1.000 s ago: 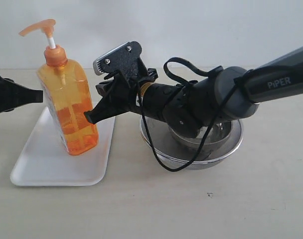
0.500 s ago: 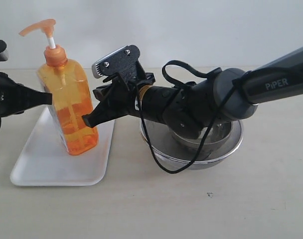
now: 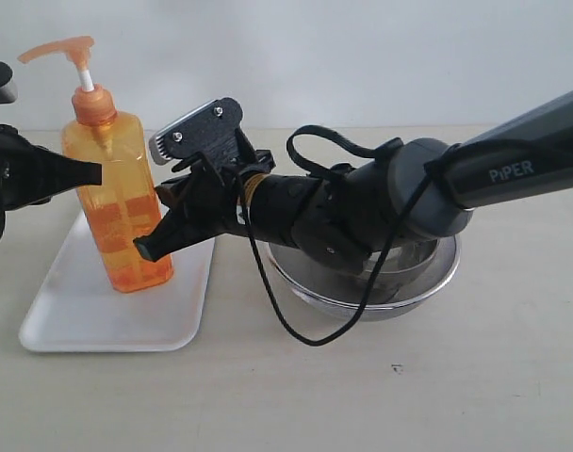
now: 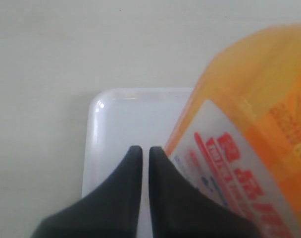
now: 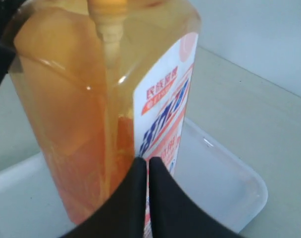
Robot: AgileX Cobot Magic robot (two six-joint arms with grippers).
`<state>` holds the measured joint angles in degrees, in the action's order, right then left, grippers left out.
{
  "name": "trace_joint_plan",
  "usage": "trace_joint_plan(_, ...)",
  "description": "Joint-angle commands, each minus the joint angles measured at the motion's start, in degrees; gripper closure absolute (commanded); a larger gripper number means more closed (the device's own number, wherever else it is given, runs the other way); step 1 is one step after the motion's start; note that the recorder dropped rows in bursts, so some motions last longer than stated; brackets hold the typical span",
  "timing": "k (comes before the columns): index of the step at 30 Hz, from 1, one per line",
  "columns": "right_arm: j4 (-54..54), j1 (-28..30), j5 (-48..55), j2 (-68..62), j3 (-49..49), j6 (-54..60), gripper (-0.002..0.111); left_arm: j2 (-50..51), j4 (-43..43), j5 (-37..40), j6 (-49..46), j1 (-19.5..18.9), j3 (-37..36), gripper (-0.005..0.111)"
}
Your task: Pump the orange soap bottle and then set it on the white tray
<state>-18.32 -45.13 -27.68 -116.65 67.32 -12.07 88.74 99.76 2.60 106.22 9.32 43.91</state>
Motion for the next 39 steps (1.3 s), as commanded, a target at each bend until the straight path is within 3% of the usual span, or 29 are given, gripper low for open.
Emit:
trace_joint_plan(1, -0.5, -0.1, 1.0, 0.1, 0.2, -1.2, 0.108, 0.2, 0.2, -1.7, 0.8, -0.1, 1.0, 0.102)
trace_joint_plan(33, 0.2, -3.4, 2.0, 0.1, 0.2, -0.5, 0.108, -0.3, 0.2, -1.0, -0.4, -0.1, 0.8, 0.102)
trace_joint_plan(39, 14.9, -2.8, 4.0, 2.3, -1.0, 12.1, 0.108, -6.1, 0.2, 3.2, -0.9, -0.1, -3.8, 0.102)
